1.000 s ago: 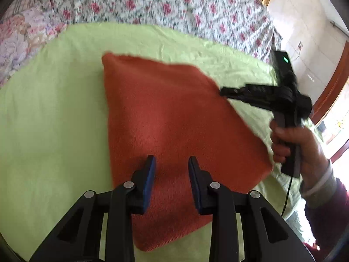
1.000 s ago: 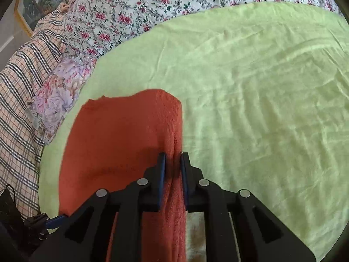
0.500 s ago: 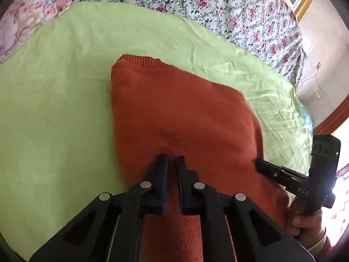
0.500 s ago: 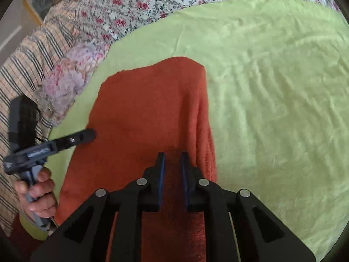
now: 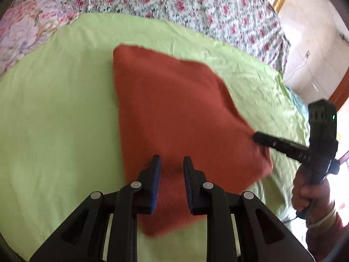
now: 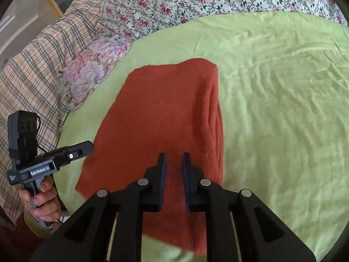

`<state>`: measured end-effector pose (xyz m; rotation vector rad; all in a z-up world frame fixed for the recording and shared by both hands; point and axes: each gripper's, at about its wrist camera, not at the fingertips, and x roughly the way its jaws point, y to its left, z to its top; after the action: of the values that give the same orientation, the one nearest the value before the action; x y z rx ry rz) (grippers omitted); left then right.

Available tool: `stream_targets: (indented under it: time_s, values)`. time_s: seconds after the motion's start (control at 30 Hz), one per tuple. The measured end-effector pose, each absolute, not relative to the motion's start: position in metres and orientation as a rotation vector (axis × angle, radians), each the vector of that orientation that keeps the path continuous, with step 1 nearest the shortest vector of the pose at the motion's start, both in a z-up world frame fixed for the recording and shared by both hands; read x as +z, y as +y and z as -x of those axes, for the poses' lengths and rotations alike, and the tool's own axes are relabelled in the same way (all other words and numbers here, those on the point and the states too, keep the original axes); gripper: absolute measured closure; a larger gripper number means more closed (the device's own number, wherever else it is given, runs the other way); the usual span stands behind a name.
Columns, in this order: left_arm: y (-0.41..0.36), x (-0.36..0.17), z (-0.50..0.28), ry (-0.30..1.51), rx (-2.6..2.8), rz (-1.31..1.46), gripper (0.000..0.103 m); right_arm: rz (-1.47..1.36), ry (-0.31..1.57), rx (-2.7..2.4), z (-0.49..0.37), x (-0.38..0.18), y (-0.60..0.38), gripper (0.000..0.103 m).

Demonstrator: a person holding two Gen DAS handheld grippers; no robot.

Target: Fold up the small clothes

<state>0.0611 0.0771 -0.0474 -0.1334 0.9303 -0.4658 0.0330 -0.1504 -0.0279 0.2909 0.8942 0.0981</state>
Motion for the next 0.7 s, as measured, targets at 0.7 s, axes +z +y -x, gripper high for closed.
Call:
stream_targets:
  time_s: [0.7]
  values:
    - [0.085,-0.070,-0.025,0.966,-0.399,0.047,0.081,-0.197,0.972,-0.039,0.008,-0.053,-0.149,0.086]
